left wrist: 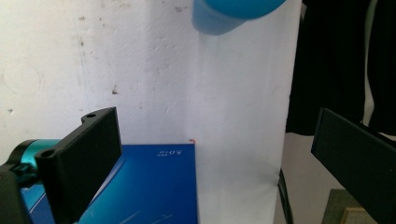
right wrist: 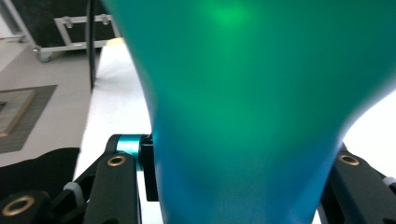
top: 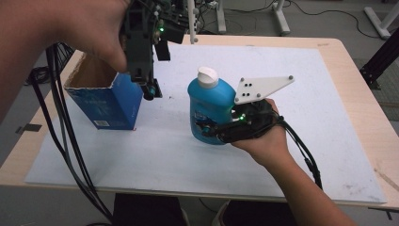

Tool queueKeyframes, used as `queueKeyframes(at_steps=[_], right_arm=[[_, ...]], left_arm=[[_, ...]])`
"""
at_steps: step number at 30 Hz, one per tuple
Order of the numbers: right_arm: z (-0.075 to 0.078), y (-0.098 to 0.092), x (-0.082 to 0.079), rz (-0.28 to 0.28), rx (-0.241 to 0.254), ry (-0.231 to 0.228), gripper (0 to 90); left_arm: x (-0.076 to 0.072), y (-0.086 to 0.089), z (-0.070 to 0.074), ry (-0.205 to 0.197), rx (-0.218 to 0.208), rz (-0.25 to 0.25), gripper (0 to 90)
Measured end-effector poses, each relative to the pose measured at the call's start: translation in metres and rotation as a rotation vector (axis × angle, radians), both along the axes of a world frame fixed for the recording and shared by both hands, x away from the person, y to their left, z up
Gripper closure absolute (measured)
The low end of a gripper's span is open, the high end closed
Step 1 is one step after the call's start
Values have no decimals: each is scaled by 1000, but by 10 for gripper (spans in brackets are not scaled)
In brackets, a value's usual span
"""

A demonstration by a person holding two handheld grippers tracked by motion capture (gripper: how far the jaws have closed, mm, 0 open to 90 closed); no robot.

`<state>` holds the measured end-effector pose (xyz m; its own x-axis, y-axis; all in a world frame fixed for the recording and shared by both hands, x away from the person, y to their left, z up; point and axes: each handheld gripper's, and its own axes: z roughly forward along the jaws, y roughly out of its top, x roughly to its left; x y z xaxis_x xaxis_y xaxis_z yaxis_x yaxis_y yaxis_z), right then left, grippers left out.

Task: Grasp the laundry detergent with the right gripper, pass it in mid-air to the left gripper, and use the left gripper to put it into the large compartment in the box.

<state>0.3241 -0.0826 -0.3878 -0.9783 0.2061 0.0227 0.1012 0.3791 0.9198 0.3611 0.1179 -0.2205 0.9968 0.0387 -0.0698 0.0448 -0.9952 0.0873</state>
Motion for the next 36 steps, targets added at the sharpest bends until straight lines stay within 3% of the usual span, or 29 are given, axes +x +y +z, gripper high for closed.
queueKeyframes(at_steps=[9,22,28,36], right_arm=[[11,3,5,83,-25,14,451],[28,18,10,171,-26,31,452],[33,28,11,202,-19,32,452],[37,35,12,221,-5,45,453]], left_arm=[[-6,-15,3,37,5,8,18],[-12,-36,1,48,27,-4,17],[-14,-43,2,33,30,-25,17],[-15,-47,0,27,36,-13,18]])
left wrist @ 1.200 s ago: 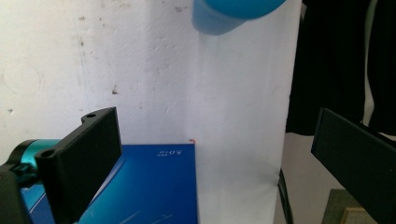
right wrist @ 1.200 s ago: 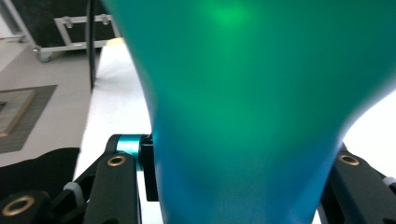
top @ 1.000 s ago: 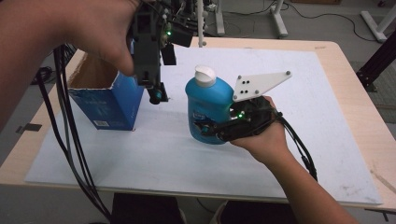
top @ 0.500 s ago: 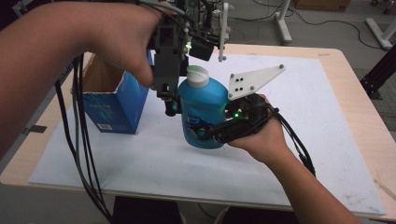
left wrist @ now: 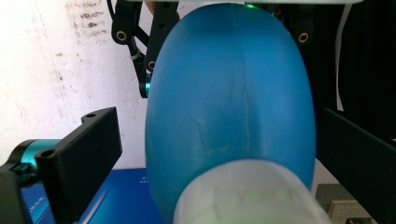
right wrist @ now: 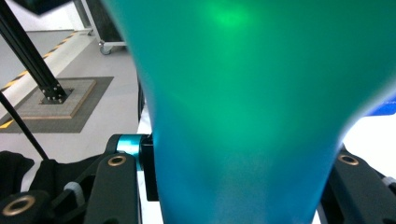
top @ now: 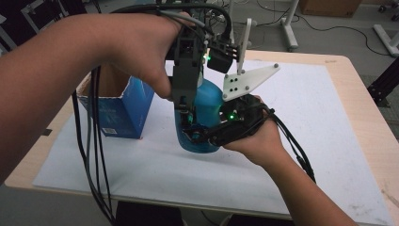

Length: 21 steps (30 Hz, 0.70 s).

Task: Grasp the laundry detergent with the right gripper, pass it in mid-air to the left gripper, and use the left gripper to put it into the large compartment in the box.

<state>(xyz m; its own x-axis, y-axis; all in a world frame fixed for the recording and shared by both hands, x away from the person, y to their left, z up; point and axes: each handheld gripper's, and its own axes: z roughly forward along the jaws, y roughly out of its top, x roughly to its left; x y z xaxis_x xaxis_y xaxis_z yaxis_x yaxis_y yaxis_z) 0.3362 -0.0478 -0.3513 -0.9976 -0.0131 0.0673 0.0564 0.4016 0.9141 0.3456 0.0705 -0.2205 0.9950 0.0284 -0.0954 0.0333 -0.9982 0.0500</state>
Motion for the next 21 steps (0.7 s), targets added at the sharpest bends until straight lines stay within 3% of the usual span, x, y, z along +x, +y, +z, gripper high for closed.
queueKeyframes(at_steps=[7,9,21], right_arm=[[-1,0,1,10,1,8,453],[-1,-1,1,9,0,12,453],[-2,-1,3,7,10,16,453]], left_arm=[[-1,-3,-1,3,19,7,30],[0,-3,1,8,11,12,113],[1,-4,0,-10,20,14,113]])
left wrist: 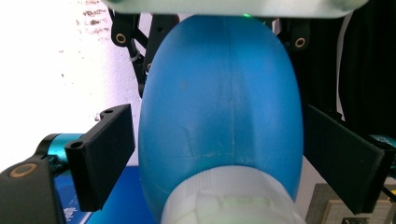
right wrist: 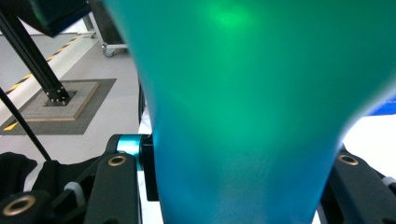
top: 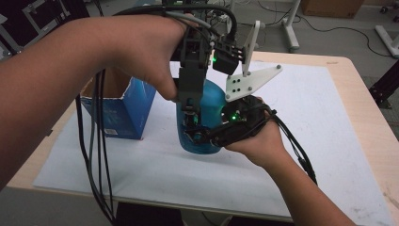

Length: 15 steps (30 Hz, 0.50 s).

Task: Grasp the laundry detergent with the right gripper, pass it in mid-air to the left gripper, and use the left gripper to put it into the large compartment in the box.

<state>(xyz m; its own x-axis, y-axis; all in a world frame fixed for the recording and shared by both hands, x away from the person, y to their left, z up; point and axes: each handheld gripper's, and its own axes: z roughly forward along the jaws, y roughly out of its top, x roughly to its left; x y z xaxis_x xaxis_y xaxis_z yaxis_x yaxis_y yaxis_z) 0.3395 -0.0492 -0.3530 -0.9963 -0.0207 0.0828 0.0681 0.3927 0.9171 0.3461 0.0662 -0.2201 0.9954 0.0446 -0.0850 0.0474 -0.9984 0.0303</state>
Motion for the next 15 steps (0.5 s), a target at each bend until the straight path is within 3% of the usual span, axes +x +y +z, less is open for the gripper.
queueKeyframes(at_steps=[15], right_arm=[[-1,-1,1,-3,5,2,453]], left_arm=[[1,-2,-1,-7,8,-7,195]])
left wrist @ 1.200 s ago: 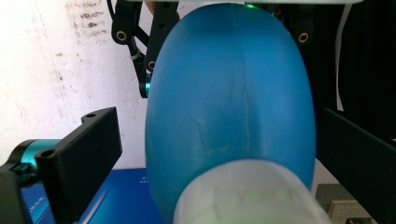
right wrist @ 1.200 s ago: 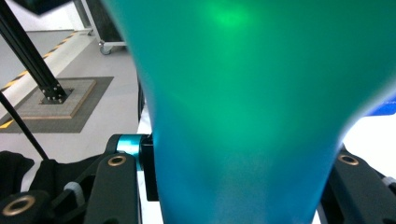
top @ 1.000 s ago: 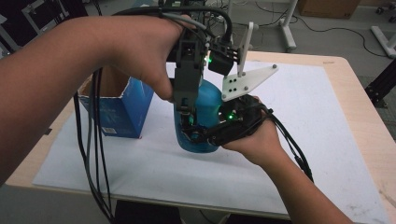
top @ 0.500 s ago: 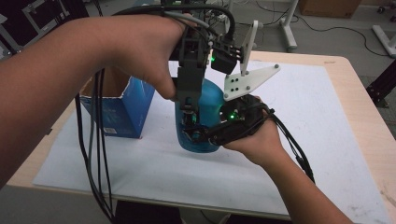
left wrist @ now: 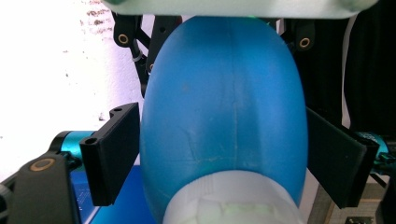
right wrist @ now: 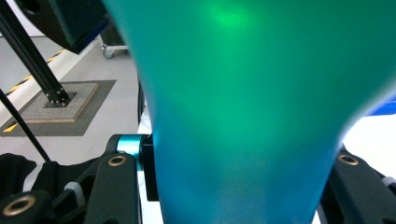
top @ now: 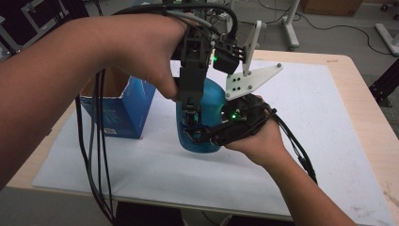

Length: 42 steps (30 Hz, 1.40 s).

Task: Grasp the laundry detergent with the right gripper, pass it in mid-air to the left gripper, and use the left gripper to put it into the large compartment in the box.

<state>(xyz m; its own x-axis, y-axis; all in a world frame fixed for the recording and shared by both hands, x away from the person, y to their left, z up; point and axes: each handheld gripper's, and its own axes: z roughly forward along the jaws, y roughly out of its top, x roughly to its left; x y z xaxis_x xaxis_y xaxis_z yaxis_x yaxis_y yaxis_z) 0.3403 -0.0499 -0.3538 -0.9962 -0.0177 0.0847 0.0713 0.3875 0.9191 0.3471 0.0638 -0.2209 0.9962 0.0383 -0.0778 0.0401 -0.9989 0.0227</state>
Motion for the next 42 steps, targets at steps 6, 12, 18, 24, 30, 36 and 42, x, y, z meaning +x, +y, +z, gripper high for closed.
queueKeyframes(at_steps=[6,12,18,24,30,36,42], right_arm=[[0,0,0,3,-2,2,454],[0,0,0,4,2,3,454],[-1,1,0,4,7,3,454],[0,0,-1,6,8,5,454],[0,1,-1,7,9,1,454],[0,0,-1,4,10,1,454],[0,0,0,6,13,1,454]], left_arm=[[0,-1,1,-8,-7,0,207],[0,-2,0,-9,2,0,225],[0,-3,0,-11,-1,2,243],[-1,-3,0,-14,1,5,264],[-1,-4,0,-10,4,1,284],[-1,-4,-1,-10,9,3,311],[1,-3,-1,-5,1,17,352]])
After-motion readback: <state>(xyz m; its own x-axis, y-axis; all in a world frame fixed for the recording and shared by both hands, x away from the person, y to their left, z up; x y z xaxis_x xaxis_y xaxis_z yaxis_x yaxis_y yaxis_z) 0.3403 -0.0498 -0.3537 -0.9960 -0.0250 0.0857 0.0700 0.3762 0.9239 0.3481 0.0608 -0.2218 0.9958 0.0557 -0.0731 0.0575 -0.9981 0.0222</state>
